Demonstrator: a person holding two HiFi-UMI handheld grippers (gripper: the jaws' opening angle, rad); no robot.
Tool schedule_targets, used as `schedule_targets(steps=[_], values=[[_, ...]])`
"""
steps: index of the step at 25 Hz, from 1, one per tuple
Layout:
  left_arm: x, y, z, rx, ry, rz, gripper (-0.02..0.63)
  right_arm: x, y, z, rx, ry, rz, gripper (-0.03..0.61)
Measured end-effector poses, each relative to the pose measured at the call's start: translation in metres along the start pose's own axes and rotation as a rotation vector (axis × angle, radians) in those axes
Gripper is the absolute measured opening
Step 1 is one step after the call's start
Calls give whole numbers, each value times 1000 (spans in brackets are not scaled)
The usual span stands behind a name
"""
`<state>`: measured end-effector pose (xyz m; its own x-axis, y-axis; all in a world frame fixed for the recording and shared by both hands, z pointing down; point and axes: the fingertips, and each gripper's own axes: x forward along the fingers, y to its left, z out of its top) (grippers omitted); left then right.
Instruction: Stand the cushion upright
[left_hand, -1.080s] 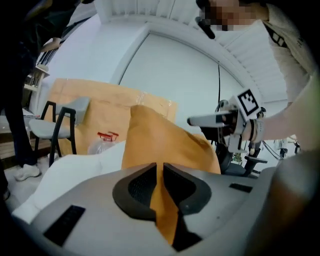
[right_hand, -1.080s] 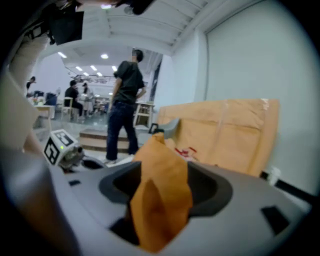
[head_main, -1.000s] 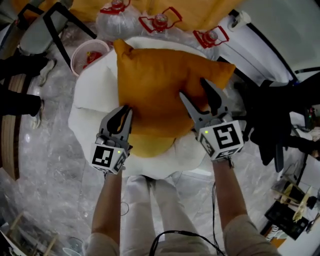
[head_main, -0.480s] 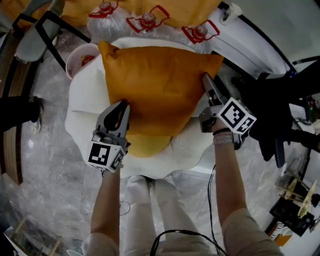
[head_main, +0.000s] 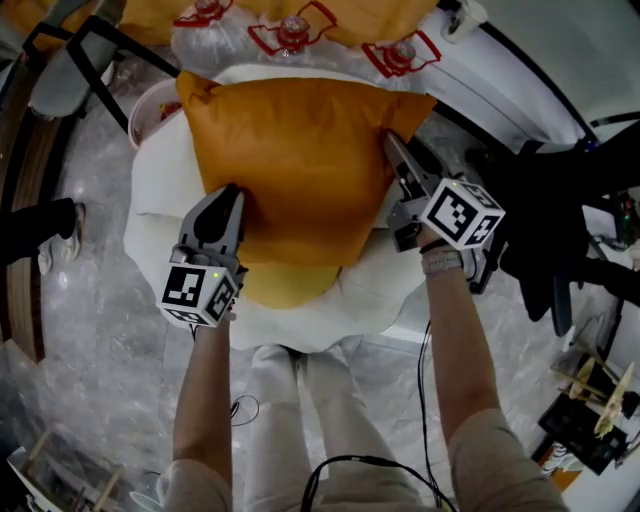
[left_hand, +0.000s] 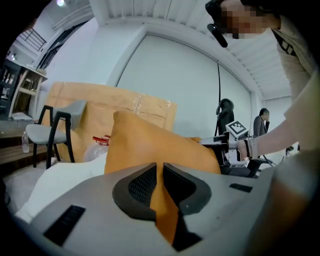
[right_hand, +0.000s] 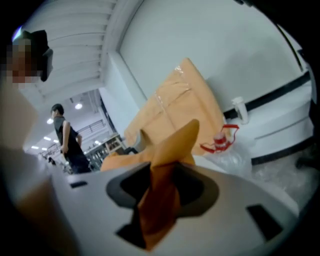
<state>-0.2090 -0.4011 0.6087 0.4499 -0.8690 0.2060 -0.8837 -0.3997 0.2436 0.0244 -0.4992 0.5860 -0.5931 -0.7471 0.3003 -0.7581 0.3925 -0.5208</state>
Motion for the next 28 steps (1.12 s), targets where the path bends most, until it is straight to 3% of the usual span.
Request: schedule_targets(steps=[7, 12, 18, 23, 28], values=[[15, 1, 1, -35, -2, -7, 55, 10, -15, 3, 33, -15, -5, 161], [5, -1, 0, -61, 4, 23, 55, -5, -5, 6, 54, -44, 66, 177], [-27, -17, 8, -25, -40, 64, 55, -51, 3, 2, -68, -48, 86, 182], [-59, -32, 20, -14, -78, 91, 55, -93, 15, -13, -110, -27, 132, 181], [-100, -67, 24, -15, -55, 56, 55, -152, 52, -42, -185, 20, 214, 181]])
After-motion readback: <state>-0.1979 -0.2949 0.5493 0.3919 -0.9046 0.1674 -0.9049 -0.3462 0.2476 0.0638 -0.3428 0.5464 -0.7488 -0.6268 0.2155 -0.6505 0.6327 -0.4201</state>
